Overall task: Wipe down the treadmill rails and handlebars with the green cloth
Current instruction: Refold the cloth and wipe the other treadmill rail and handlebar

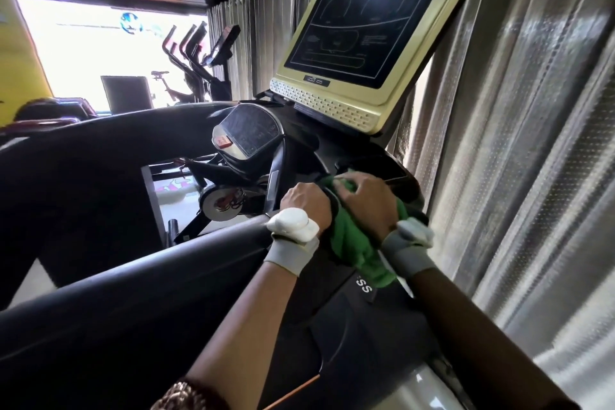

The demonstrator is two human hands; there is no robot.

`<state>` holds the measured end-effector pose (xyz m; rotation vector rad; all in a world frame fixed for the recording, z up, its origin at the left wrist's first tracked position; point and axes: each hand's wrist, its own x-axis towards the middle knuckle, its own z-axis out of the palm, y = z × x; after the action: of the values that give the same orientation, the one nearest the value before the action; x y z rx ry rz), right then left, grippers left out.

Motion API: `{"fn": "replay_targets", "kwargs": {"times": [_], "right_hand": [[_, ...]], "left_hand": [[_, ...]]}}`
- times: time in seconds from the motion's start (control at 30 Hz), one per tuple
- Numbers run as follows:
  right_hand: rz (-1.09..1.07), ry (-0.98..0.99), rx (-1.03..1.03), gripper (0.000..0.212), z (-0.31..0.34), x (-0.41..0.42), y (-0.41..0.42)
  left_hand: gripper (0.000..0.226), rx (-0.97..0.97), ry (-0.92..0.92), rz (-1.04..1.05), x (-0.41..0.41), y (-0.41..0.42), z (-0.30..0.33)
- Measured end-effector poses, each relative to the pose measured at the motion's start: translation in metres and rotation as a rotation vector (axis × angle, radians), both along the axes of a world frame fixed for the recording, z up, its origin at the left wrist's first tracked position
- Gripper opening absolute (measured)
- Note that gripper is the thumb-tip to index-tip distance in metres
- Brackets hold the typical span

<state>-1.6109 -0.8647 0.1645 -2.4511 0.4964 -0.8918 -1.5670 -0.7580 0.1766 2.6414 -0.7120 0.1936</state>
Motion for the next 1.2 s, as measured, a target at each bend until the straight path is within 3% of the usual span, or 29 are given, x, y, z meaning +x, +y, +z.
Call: {"fn": "replay_targets", "kwargs": {"times": [0.13,0.33,0.57,0.73,0.87,1.07,1.2], "right_hand": [[-0.203,0.048,0.068,0.031,0.015,0.000,-0.033],[0.109,0.197,-0.091,0.027,0.019,0.003,0.021],[-0.090,0.367,-0.115,0.032,0.043,0.018,0.006],[0.054,0.262,-0.156,0.028,0.022,-0.003,0.071],[-0.126,0.253,0.015,0.031,0.035,-0.001,0.065],[-0.047,0.235,-0.111,0.028,0.017,0.007,0.170],[-0.163,0.241,0.090,0.031,0.031,-0.005,0.145]], "left_hand": [[0.035,0.004,-0.023,-0.010,-0.006,0.009,-0.001],[0.030,0.045,-0.078,0.135,-0.015,0.028,-0.009],[0.038,-0.053,-0.148,0.130,-0.030,0.068,-0.018],[0.043,-0.072,-0.089,0.101,-0.020,0.105,-0.023],[0.043,-0.038,-0.098,0.105,-0.016,0.141,-0.026],[0.039,0.021,0.071,0.008,-0.010,0.160,-0.019],[0.042,-0.002,-0.050,-0.042,-0.013,0.192,-0.027]]}}
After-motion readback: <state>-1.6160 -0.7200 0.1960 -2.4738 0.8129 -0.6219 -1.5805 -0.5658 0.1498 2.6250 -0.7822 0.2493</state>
